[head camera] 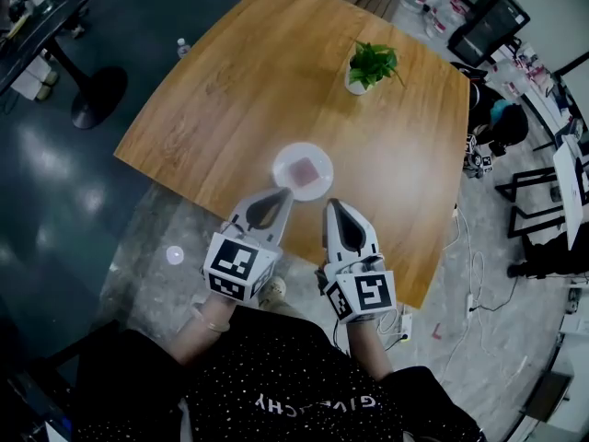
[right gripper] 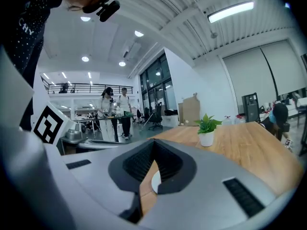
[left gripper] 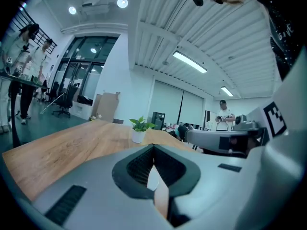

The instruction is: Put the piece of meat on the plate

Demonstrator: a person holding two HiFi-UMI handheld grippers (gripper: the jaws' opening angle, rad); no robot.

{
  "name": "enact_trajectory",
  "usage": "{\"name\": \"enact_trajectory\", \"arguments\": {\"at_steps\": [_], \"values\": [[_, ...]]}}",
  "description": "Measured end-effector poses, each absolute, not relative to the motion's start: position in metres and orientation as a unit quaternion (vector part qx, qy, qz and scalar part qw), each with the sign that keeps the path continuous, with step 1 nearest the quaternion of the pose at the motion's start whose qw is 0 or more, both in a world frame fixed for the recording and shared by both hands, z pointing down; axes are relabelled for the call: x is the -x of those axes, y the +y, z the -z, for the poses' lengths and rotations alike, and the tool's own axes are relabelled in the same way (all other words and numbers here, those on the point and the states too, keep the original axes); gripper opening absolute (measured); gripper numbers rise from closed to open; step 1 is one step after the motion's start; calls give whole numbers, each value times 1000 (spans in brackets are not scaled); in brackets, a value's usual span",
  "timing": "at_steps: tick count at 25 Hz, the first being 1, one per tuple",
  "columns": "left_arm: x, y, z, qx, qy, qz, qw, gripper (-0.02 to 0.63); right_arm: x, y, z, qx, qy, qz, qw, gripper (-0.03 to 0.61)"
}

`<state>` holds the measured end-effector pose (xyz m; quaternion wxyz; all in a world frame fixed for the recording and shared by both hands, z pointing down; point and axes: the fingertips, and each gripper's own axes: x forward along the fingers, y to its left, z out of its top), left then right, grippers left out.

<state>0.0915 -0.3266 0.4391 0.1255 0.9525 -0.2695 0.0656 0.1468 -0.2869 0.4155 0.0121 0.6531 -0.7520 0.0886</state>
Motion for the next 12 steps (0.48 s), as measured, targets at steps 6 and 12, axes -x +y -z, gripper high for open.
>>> {"name": "enact_trajectory", "arguments": {"at_steps": [6, 12], "values": [[-62, -276, -425, -944, -303, -56, 121, 9, -126, -237, -415, -635, -767, -98, 2, 11], [-31, -233, -414, -943, -310, -51, 113, 9, -109, -194, -422, -651, -749, -123, -23, 11]]}}
